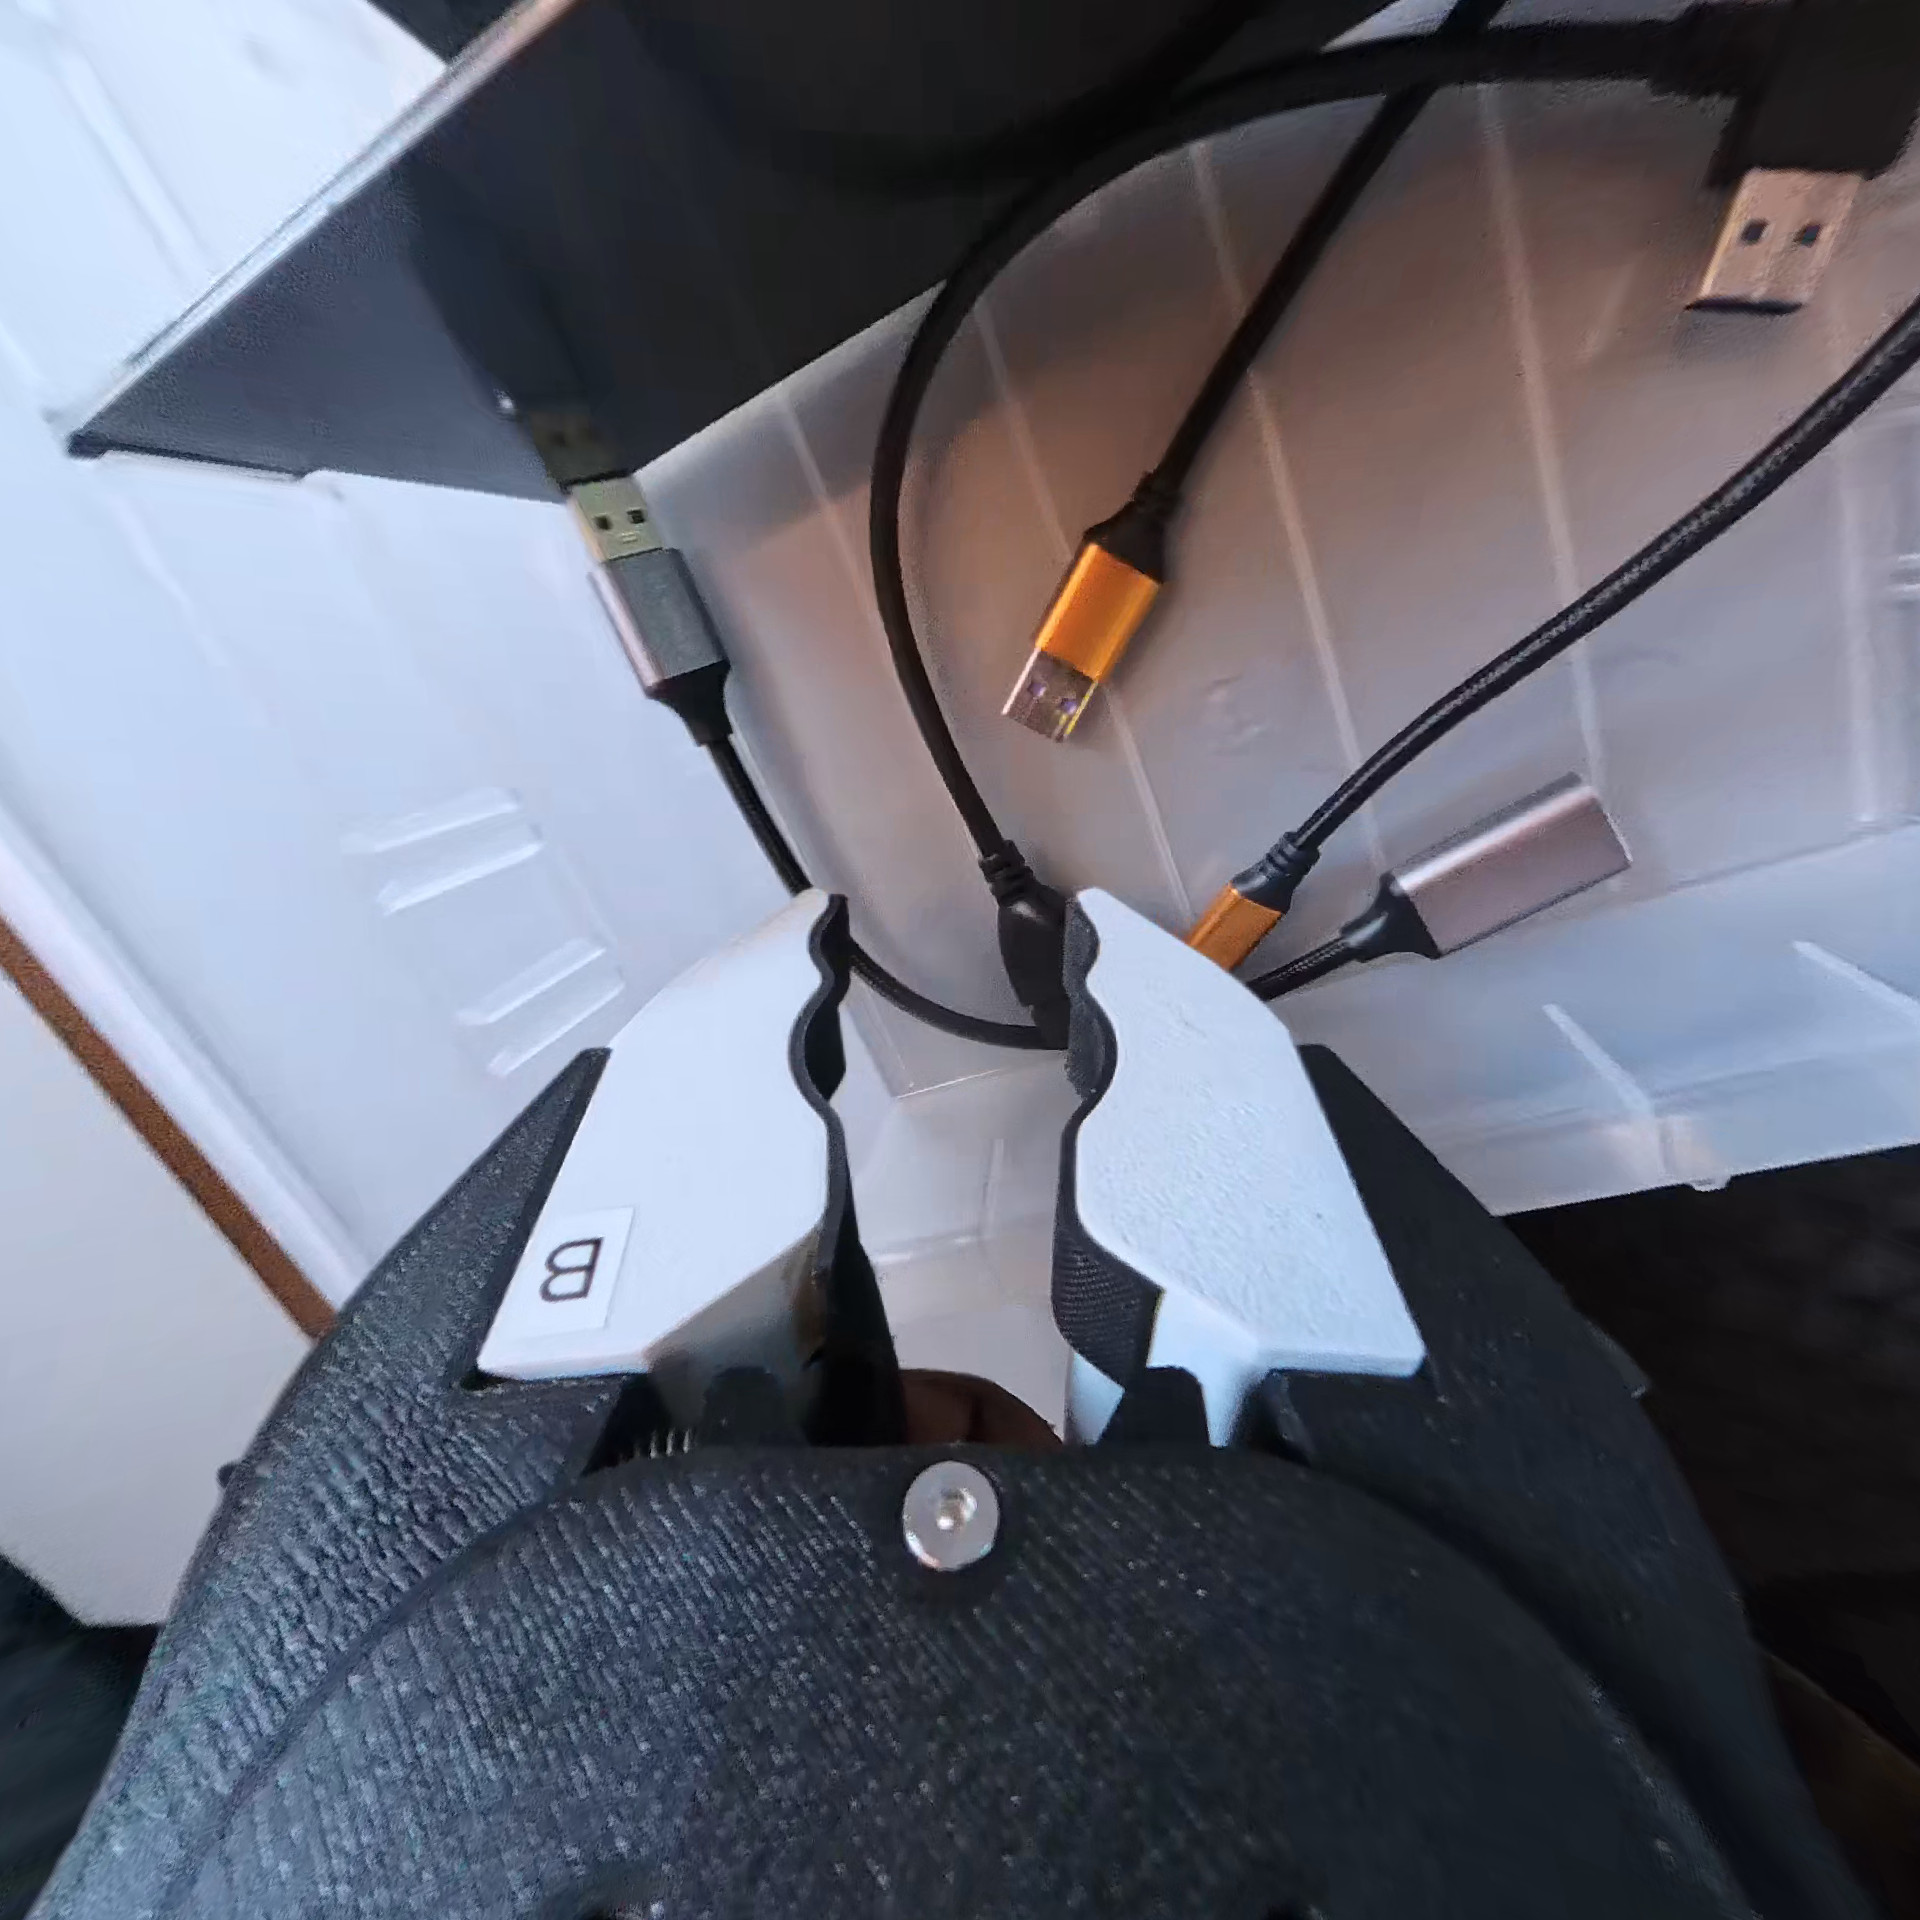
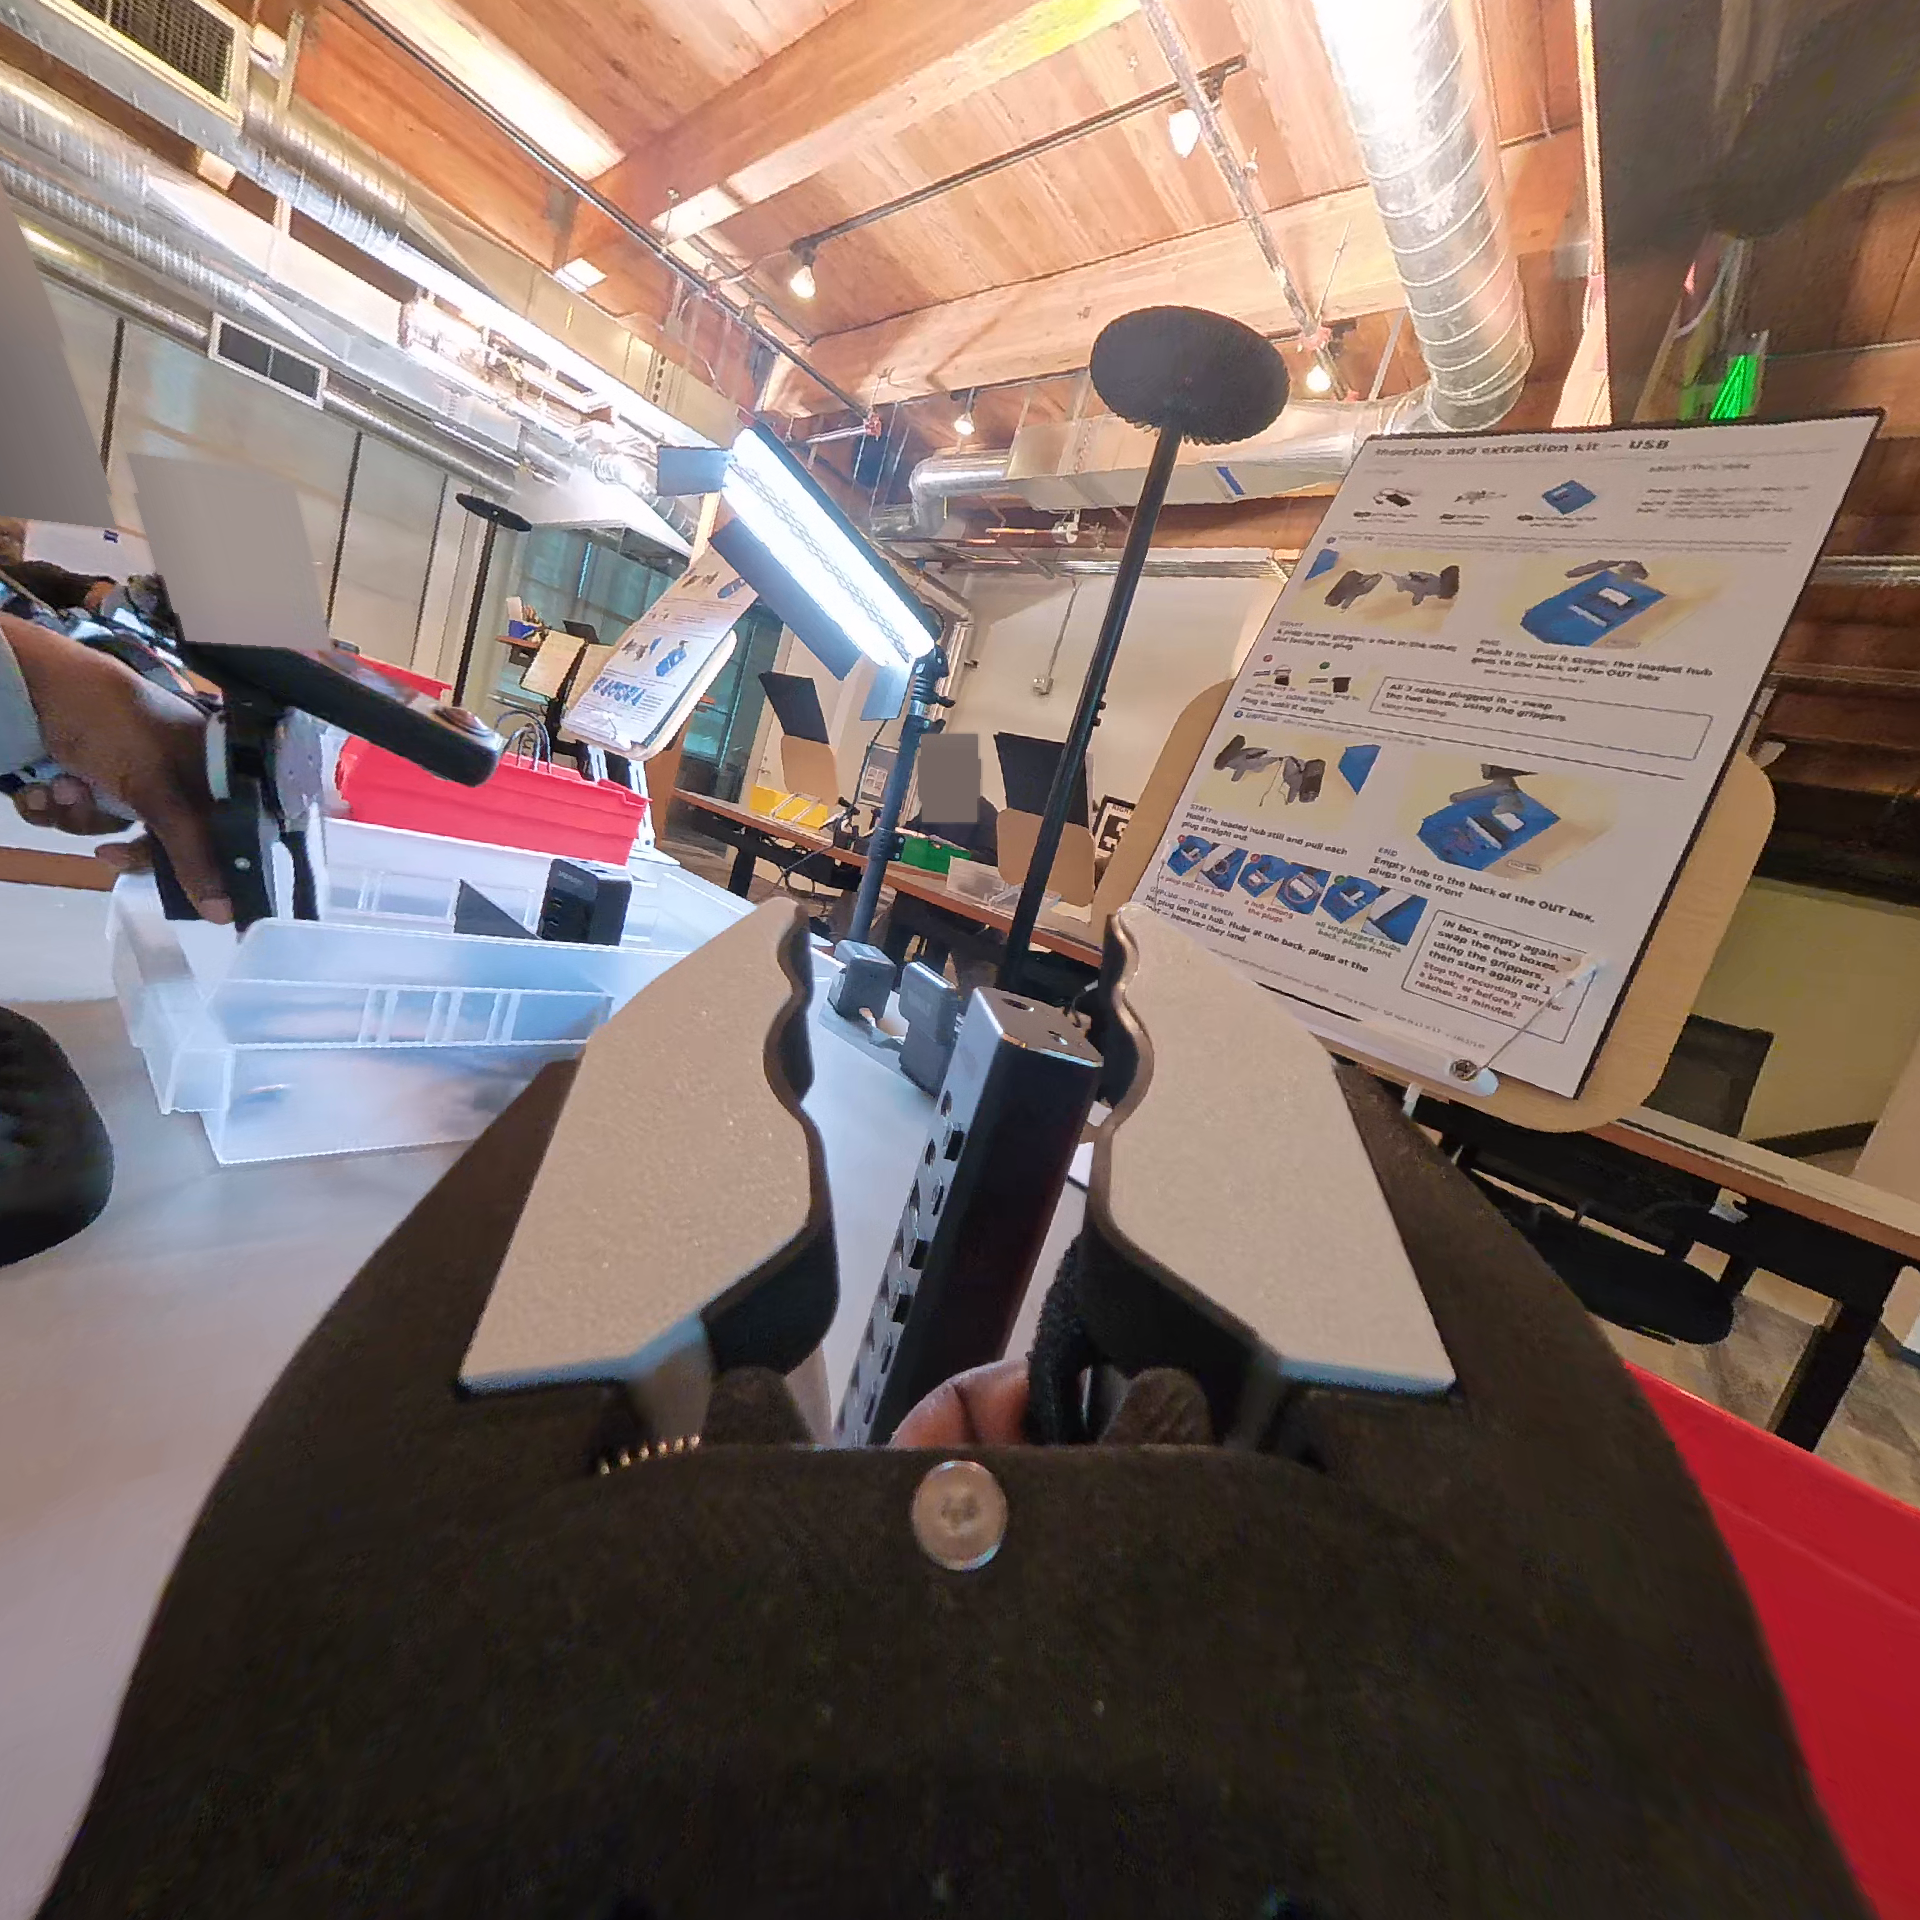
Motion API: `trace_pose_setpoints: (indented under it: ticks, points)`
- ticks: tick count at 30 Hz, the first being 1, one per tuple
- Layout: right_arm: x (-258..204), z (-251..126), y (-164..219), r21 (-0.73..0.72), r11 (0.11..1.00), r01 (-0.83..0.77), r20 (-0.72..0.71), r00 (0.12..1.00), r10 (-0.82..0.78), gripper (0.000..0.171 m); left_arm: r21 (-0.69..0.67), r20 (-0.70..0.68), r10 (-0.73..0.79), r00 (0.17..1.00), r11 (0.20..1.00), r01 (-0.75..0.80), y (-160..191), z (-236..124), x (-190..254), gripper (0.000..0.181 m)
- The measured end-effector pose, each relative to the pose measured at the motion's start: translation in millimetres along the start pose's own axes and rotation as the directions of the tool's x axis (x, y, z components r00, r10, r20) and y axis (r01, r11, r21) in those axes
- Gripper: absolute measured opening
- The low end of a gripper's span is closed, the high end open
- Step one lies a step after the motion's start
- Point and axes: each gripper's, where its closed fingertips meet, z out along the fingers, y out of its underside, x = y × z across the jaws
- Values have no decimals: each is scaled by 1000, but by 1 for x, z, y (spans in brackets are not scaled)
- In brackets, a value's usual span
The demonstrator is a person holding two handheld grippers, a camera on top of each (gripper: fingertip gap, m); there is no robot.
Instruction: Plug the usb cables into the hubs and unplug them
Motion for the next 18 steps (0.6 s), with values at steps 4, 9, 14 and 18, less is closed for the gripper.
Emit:
trace_pose_setpoints:
  ticks: [4, 9, 14, 18]
  points:
    - [-1, 0, 1, -5, 1000, -1, 3, 1000, 1, 53, -36, 102, 45, 994, 998, -42, 2, -9, -8, 32]
    - [-4, 0, 0, -4, 1000, 28, 8, 1000, -28, 53, -135, 137, 51, 989, 990, -33, 8, -14, -19, 27]
    - [-5, 0, -2, -1, 999, 46, 12, 999, -46, 52, -324, 109, 75, 991, 945, -36, 32, 4, -12, 14]
    - [-7, -1, -5, 7, 998, 57, 16, 998, -57, 52, -290, 95, 54, 994, 957, -24, 30, 6, -9, 7]
